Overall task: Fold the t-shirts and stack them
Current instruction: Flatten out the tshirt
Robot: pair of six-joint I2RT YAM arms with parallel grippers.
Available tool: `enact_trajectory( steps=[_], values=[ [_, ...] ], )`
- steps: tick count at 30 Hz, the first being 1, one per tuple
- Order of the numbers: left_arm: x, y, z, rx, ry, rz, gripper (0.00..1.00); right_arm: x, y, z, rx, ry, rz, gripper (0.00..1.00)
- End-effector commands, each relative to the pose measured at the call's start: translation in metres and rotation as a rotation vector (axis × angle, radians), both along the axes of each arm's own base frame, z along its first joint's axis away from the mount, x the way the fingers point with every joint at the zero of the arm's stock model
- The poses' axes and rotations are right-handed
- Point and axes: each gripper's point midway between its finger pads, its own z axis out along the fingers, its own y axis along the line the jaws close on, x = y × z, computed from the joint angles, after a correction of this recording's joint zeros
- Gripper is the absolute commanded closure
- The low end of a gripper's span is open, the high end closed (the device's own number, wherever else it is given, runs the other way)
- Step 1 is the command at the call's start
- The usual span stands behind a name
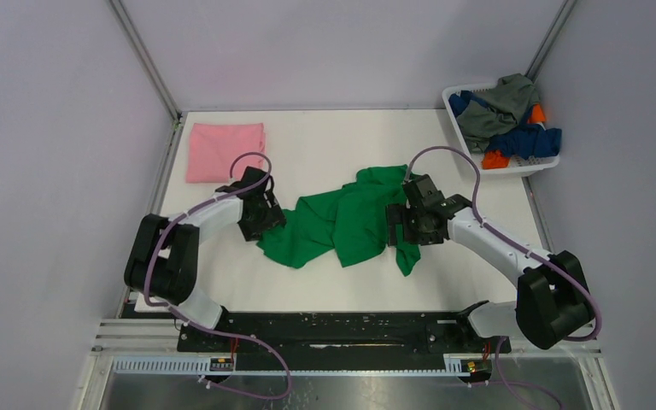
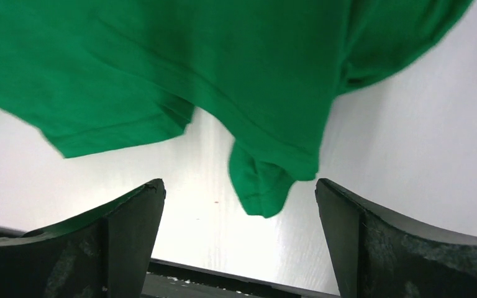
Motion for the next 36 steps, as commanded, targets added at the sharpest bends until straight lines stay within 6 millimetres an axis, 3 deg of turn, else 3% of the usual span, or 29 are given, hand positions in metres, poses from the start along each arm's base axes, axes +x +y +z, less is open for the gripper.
enact_trajectory(
  steps=[1, 4, 8, 11, 14, 15, 17, 18, 20, 22, 25, 30, 34, 36],
  values=[
    [-0.003, -0.034, -0.026, -0.076, 0.072, -0.062, 0.46, -0.014, -0.028, -0.011, -0.117, 0.024, -0.093, 0.01],
    [-0.001, -0.037, -0.028, -0.073, 0.072, -0.073, 0.98, -0.021, -0.031, -0.017, -0.125, 0.052, -0.134, 0.01],
    [0.003, -0.022, -0.014, -0.008, -0.005, -0.046, 1.0, -0.024, -0.027, -0.032, -0.113, 0.091, -0.142, 0.07],
    [0.005, -0.009, 0.005, 0.044, -0.071, -0.027, 1.0, -0.017, -0.019, -0.044, -0.099, 0.108, -0.128, 0.2],
    [0.008, -0.001, 0.026, 0.068, -0.142, -0.01, 1.0, -0.012, -0.017, -0.052, -0.123, 0.139, -0.132, 0.53],
    [0.009, 0.001, 0.034, 0.072, -0.169, -0.005, 1.0, -0.01, -0.022, -0.053, -0.156, 0.136, -0.149, 0.71],
    [0.012, 0.006, 0.049, 0.081, -0.228, 0.007, 1.0, -0.003, -0.043, -0.047, -0.25, 0.075, -0.206, 0.93],
    [0.015, 0.008, 0.059, 0.085, -0.265, 0.014, 1.0, 0.0, -0.051, -0.042, -0.28, 0.047, -0.231, 1.0],
    [0.02, 0.015, 0.08, 0.108, -0.338, 0.032, 1.0, 0.008, -0.063, -0.026, -0.306, -0.017, -0.272, 1.0],
    [0.025, 0.023, 0.107, 0.13, -0.42, 0.05, 1.0, 0.022, -0.071, 0.0, -0.304, -0.115, -0.313, 1.0],
    [0.031, 0.037, 0.162, 0.163, -0.572, 0.086, 1.0, 0.048, -0.084, 0.062, -0.286, -0.316, -0.367, 1.0],
    [0.029, 0.063, 0.3, 0.191, -0.974, 0.157, 1.0, 0.074, -0.123, 0.198, -0.304, -0.704, -0.507, 1.0],
    [0.004, 0.077, 0.407, 0.144, -1.298, 0.204, 1.0, 0.075, -0.14, 0.295, -0.232, -0.98, -0.578, 1.0],
    [-0.016, 0.085, 0.449, 0.134, -1.429, 0.22, 1.0, 0.067, -0.148, 0.334, -0.21, -1.089, -0.599, 1.0]
  ],
)
